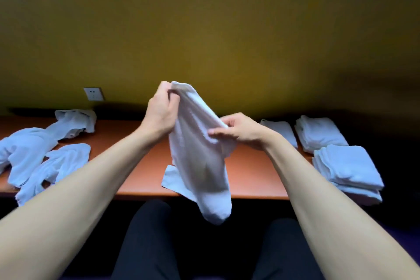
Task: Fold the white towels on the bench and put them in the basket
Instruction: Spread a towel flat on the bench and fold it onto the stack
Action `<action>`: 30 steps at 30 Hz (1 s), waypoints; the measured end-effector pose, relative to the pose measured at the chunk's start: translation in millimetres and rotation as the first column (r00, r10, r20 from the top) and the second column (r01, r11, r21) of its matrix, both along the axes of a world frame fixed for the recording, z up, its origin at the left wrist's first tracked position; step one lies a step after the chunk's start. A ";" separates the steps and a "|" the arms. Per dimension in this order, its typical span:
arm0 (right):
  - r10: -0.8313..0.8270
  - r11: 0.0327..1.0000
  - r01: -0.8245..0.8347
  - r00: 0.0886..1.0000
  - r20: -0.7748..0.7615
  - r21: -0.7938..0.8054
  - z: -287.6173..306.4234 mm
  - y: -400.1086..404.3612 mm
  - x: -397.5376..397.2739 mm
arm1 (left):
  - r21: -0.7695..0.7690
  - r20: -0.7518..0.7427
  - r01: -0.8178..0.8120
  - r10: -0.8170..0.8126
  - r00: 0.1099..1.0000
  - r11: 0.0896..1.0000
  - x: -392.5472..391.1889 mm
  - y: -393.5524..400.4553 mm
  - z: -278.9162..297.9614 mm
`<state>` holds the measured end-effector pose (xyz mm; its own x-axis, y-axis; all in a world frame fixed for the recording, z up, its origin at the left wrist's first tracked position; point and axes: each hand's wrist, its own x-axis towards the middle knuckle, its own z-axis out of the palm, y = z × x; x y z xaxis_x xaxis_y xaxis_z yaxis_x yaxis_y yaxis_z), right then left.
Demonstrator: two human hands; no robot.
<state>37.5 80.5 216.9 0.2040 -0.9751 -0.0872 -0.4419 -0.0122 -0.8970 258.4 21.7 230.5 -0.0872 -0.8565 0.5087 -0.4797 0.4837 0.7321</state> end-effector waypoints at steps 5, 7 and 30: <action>0.143 0.986 -0.072 0.828 -0.542 0.150 -25.1 17.9 -4.7 | -0.025 -0.083 -0.130 0.128 0.988 0.991 26.2 -3.4 19.6; 0.100 0.988 0.011 0.722 -0.684 0.156 -43.2 23.4 -15.9 | -0.082 -0.077 -0.151 0.144 0.987 0.985 39.9 -2.8 23.6; -0.771 0.499 0.808 0.249 -0.586 -0.314 -106.6 37.2 -139.4 | 0.121 0.091 -0.623 0.616 0.782 0.773 174.1 -42.5 -78.3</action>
